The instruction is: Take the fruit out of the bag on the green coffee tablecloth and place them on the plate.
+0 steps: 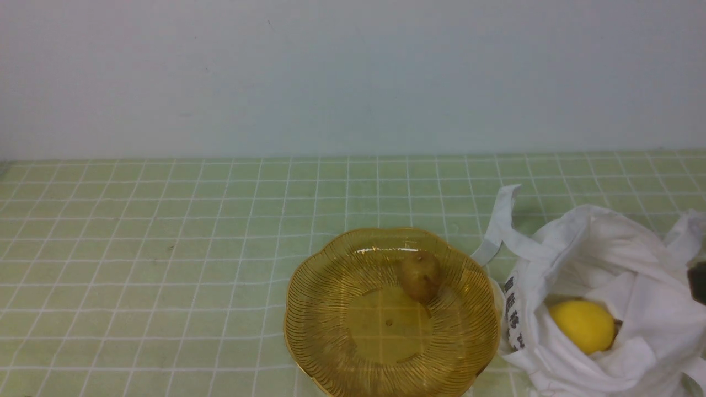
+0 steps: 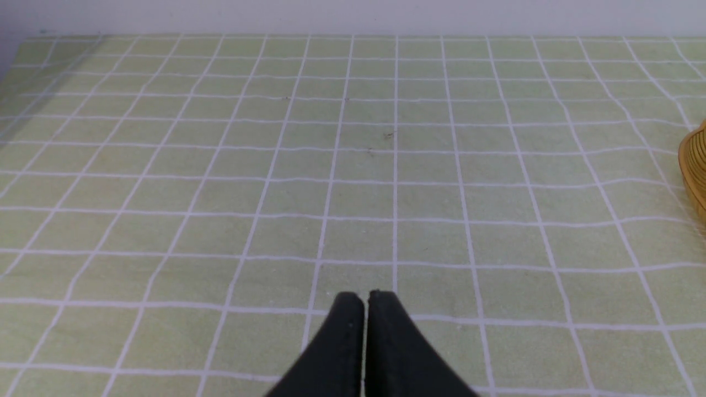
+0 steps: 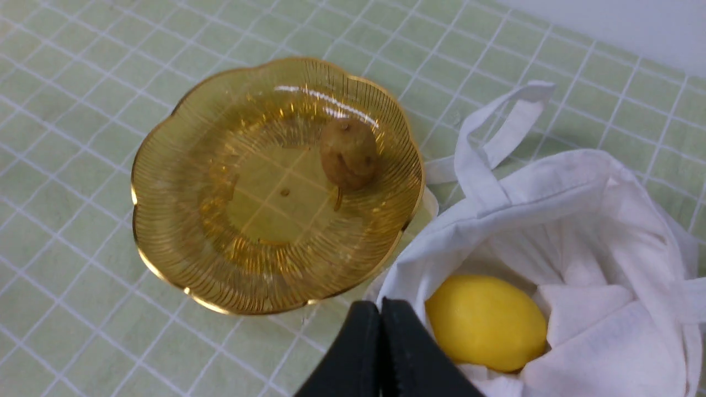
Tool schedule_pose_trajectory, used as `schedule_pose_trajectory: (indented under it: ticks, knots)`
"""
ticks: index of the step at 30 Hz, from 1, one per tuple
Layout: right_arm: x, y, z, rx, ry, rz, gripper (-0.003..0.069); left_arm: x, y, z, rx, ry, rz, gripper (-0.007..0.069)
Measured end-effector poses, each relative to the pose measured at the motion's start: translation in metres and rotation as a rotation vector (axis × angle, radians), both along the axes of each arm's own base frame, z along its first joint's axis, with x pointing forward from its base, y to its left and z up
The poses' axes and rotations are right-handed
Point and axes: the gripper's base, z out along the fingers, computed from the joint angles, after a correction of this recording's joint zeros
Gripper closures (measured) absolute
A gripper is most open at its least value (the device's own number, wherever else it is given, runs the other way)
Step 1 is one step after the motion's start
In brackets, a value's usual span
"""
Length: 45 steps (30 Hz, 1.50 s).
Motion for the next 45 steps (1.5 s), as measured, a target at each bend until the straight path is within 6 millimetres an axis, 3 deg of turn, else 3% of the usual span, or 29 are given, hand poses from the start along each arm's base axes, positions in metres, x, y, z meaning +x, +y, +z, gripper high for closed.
schedule_pose_trajectory:
  ticks: [2, 8, 32, 38, 45]
  knots:
    - [-0.008, -0.004, -0.017, 0.053, -0.1, -0.016, 0.0673, 0.0, 0.0, 0.0, 0.0, 0.0, 0.0, 0.0632]
    - [-0.011, -0.008, -0.044, 0.134, -0.254, -0.043, 0.0673, 0.0, 0.0, 0.0, 0.0, 0.0, 0.0, 0.0632]
    - [-0.01, -0.008, -0.053, 0.144, -0.261, -0.05, 0.0673, 0.0, 0.0, 0.0, 0.0, 0.0, 0.0, 0.0632]
    - [-0.021, -0.02, -0.076, 0.2, -0.365, -0.137, 0.0673, 0.0, 0.0, 0.0, 0.0, 0.0, 0.0, 0.0632]
    - [-0.036, -0.038, -0.122, 0.157, -0.457, -0.295, 0.0673, 0.0, 0.0, 0.0, 0.0, 0.0, 0.0, 0.0632]
